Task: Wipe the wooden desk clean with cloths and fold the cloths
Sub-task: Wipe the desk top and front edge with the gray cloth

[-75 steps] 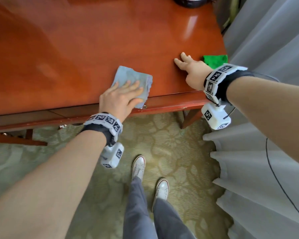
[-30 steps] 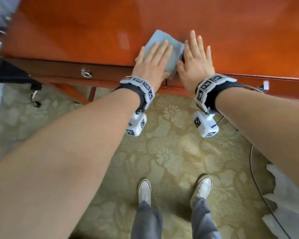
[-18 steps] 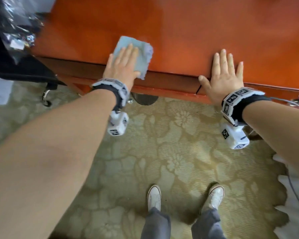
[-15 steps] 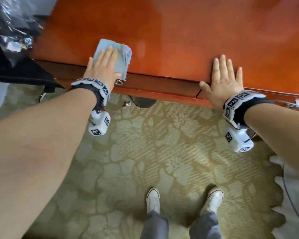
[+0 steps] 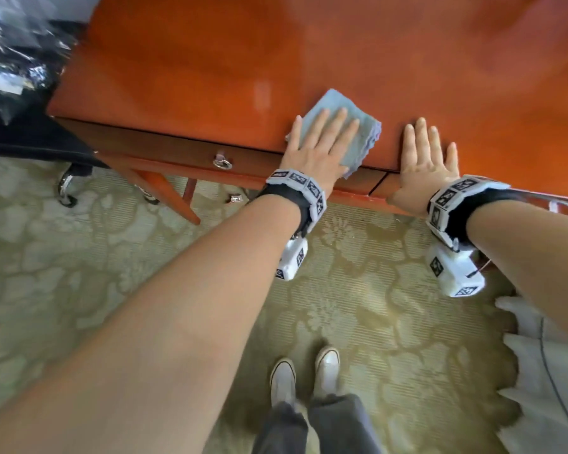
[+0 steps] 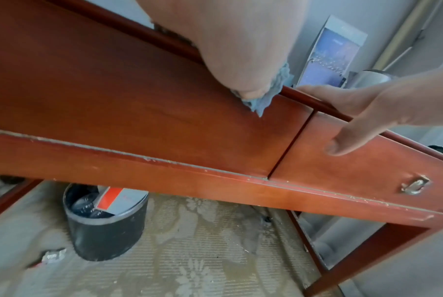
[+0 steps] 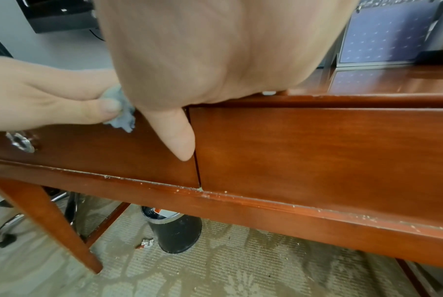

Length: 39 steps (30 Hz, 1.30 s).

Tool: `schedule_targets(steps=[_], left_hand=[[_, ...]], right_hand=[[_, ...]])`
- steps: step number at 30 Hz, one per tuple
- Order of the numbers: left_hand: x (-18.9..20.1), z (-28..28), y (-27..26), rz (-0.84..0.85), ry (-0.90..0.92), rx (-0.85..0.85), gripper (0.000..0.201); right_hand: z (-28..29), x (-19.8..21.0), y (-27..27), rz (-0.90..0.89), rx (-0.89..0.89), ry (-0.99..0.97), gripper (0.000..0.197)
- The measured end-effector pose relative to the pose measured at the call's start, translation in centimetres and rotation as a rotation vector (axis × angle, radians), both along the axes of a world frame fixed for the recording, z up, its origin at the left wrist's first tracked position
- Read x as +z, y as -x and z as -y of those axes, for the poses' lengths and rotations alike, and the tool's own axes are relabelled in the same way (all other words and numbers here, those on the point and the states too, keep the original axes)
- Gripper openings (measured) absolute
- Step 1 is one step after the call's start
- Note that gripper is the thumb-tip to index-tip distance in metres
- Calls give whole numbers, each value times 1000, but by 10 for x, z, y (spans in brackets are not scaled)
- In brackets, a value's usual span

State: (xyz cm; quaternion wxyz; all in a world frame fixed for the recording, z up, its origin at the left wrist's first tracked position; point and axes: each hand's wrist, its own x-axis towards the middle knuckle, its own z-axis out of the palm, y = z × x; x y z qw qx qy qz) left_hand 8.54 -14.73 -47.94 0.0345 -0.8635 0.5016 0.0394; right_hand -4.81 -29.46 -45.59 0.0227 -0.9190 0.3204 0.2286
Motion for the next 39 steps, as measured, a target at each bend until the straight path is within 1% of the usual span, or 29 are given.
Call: schedule_targets(steps=[2,4,7,9,12,16,18,20,23,25,27,29,31,33,34,36,39], left_hand=[[-1,6,1,5,9,-6,75],[2,-1,-8,1,-14,-26,75],[4,-19,-26,3,-35,-10,76],[3,-32,-40,11,-47,23,77],[5,-61,-64,14,-51,118,75],[2,-122,-113,34,-81,251,71],[1,-147,-137,47,-93,275,72],[0,-157,-147,37,-89,279,72],[-2,-152,-141,41,-71,274,69],[-1,-144,-131,43,-65,252,68],[-3,-130,-118,65,-46,183,71],[-6,-116,-106,66,16,131,75],[-10,-112,-105,63,61,128,76],[-10,-122,-117,63,65,94,75],[-10,-131,-128,60,64,72,75],[-8,-157,-156,59,35,58,76],[-5,-206,-205,80,-15,118,75]], right_hand=[[1,-1,0,11,-2,14,108],[1,-2,1,21,5,23,108],[-1,-2,2,21,16,30,106],[-1,-2,2,16,9,27,107],[1,-2,3,24,23,33,108],[0,-2,6,38,29,16,108],[1,-4,6,61,30,22,111],[-1,-3,7,79,30,41,114],[-18,0,2,141,53,114,110],[-46,0,-17,191,152,137,110],[-82,-3,-50,252,258,90,108],[-119,-5,-89,329,284,6,101],[-149,-7,-125,361,251,-45,92],[-166,-13,-148,358,199,-14,87],[-170,-15,-153,348,179,15,90],[-173,-17,-155,325,169,48,101],[-173,-16,-155,264,187,33,110]])
